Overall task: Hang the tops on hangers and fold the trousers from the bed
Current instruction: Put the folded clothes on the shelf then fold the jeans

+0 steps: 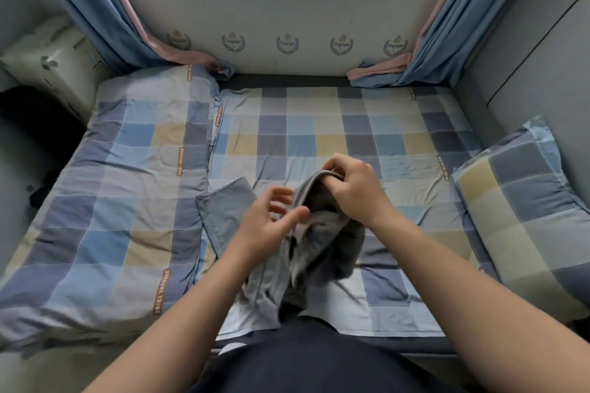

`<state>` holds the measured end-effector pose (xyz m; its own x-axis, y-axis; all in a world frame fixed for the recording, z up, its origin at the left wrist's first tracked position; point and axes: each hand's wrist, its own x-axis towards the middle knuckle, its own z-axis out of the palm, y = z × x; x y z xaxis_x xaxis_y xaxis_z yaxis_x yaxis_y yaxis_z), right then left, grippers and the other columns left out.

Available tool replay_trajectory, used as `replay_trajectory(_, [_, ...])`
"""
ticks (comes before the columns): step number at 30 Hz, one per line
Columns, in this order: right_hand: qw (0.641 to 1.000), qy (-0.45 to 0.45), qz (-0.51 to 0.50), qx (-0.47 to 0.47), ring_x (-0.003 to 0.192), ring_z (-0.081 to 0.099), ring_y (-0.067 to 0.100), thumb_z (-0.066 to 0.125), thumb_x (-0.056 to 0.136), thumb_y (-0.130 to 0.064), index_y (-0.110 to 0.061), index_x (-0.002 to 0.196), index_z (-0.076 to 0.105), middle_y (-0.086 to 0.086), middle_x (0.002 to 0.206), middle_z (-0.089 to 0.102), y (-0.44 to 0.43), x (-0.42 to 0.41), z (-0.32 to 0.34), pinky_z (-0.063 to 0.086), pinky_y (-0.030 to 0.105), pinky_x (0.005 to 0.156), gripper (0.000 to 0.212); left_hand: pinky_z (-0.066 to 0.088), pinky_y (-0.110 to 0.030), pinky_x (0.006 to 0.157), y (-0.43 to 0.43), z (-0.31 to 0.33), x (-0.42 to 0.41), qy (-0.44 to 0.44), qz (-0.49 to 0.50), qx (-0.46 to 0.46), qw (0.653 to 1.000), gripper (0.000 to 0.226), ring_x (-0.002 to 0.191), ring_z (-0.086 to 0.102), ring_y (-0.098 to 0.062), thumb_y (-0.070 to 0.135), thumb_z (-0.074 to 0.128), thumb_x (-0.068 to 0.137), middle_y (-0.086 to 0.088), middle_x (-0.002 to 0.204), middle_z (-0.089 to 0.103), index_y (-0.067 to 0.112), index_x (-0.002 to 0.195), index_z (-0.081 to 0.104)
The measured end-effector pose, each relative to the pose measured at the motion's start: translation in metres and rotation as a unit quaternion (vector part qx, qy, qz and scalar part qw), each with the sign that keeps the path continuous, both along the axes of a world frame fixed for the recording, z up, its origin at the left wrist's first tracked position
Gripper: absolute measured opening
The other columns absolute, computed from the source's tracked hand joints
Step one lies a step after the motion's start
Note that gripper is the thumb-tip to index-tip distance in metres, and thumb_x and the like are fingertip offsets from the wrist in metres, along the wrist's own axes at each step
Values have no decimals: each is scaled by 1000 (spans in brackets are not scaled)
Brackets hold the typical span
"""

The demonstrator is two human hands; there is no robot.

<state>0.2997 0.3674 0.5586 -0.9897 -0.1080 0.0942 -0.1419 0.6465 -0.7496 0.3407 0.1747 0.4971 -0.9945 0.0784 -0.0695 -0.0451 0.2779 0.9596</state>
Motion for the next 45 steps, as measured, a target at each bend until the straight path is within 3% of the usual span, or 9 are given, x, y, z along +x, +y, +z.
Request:
replay_trajectory(7, [994,-59,50,-76,58,53,8,73,86,-14,-15,73,63,-4,65,65,-7,6,18,46,28,60,16,52,-34,75,26,-21,6,31,52,-124,990,25,84,62,-13,27,74,87,3,97,63,18,103,58])
replay_trajectory(9, [987,-79,38,-132,54,51,11,73,88,-14,-14,73,61,0,63,66,-1,6,23,43,28,55,20,50,-36,78,28,-24,3,30,29,-160,986,28,91,58,-16,33,73,87,3,102,59,20,106,58])
replay_trajectory(13, [985,-61,5,-161,54,48,16,74,89,-17,-10,74,60,8,63,62,21,2,31,38,27,50,21,47,-37,71,25,-32,-11,50,78,-204,975,15,88,57,-24,7,59,88,4,93,54,19,95,61])
replay_trajectory(22, [992,-77,-43,-85,58,56,0,81,81,-9,-5,81,65,-1,69,64,101,3,1,47,14,57,16,50,-43,81,-86,-86,-15,-94,158,-399,898,25,100,60,-40,-3,50,84,-17,104,65,15,91,66])
replay_trajectory(27, [982,-170,-22,79,74,58,21,83,78,-10,-11,80,61,5,76,64,127,15,-46,48,35,70,23,44,-38,77,-131,-103,-3,-129,189,-399,888,27,100,56,-37,-5,48,80,-15,105,60,16,90,61])
replay_trajectory(34, [938,-192,-165,237,72,49,36,56,71,-3,-11,67,41,8,66,50,124,32,-110,38,38,58,18,45,-45,95,-135,-116,18,-190,273,-364,870,28,111,54,-38,-3,51,82,-15,119,53,19,98,57])
replay_trajectory(37, [927,-200,-216,232,66,47,35,51,71,-5,-11,66,39,9,65,50,126,41,-126,33,31,52,14,44,-48,97,-142,-120,27,-234,321,-329,857,25,105,55,-38,0,55,82,-15,120,52,20,98,52])
replay_trajectory(40, [909,-242,-272,202,62,58,34,47,74,-5,-12,71,42,13,73,57,129,50,-138,48,36,54,9,46,-44,91,-151,-125,32,-260,329,-308,854,27,100,58,-40,2,57,82,-19,115,59,18,104,51])
replay_trajectory(45, [860,-354,-365,37,62,70,38,45,87,-7,-13,102,41,18,96,52,127,57,-160,58,49,46,16,54,-45,94,-154,-132,36,-329,317,-257,852,34,103,63,-44,6,53,88,-25,120,63,13,122,58])
